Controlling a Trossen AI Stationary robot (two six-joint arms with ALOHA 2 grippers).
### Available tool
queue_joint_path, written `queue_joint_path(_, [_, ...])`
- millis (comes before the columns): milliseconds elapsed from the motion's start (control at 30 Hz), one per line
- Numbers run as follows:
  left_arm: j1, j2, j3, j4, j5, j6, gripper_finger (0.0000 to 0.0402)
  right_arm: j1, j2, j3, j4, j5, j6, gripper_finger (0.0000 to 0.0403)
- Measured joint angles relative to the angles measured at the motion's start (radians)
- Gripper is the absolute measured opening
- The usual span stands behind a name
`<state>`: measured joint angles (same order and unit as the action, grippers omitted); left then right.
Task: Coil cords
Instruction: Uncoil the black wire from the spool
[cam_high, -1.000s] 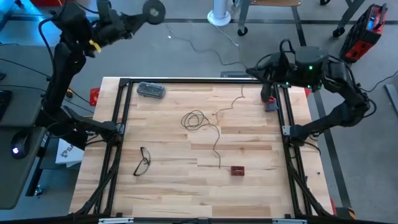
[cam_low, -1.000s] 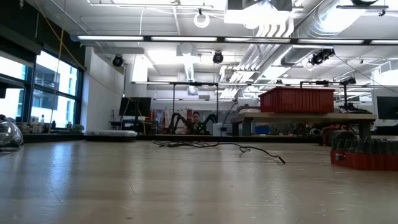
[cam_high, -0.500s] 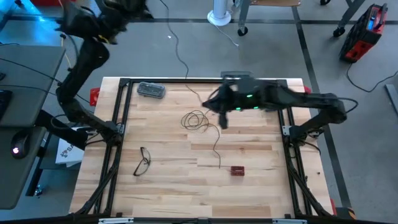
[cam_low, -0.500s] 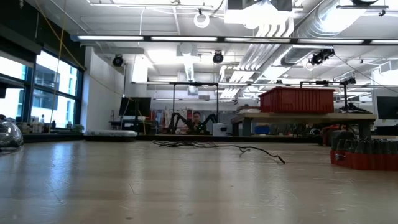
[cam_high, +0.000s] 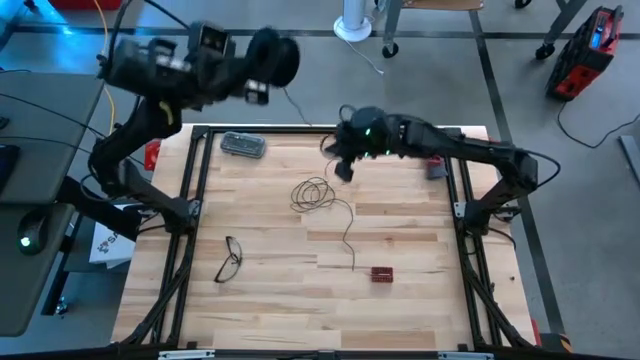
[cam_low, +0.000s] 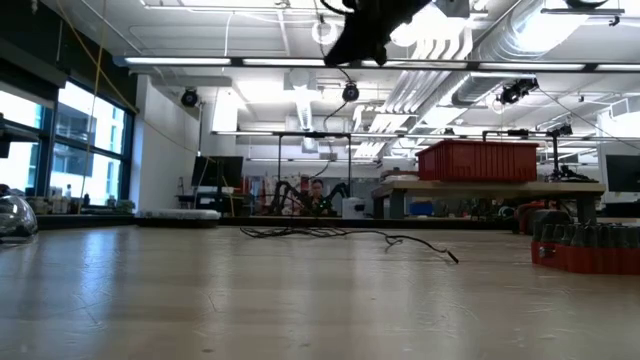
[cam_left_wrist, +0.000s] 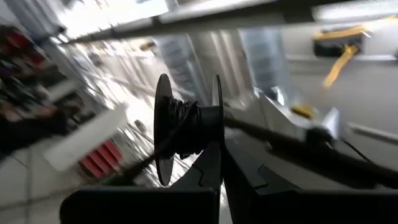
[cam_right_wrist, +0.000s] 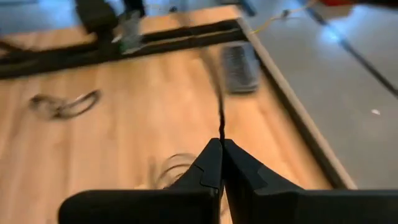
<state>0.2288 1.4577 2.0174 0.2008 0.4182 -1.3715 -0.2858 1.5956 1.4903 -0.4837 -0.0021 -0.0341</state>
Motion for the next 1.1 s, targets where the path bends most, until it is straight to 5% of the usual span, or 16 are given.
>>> queue_joint_path(167, [-0.123, -0.003, 0.001, -0.077, 0.027, 0.003, 0.0000, -0.139, -0.039, 0.001, 0.000, 0.000, -0.014, 0.0000])
queue_joint_path(433, [-0.152, -0.020, 0.000, -0.575, 0.034, 0.118, 0.0000, -0.322, -0.166, 0.001, -0.029, -0.006, -0.019, 0.0000])
queue_joint_path(667, [0.069, -0.087, 0.001, -0.690, 0.011, 0.271, 0.0000, -0.377, -0.359, 0.001, -0.144, -0.008, -0.025, 0.0000])
queue_joint_path(900, [0.359, -0.161, 0.000, -1.157, 0.104, 0.396, 0.0000, -0.377, -0.574, 0.001, -0.281, 0.060, 0.015, 0.0000])
queue_joint_path(1100, [0.435, -0.167, 0.000, -1.341, 0.125, 0.465, 0.0000, -0.372, -0.720, 0.001, -0.399, 0.102, 0.069, 0.0000])
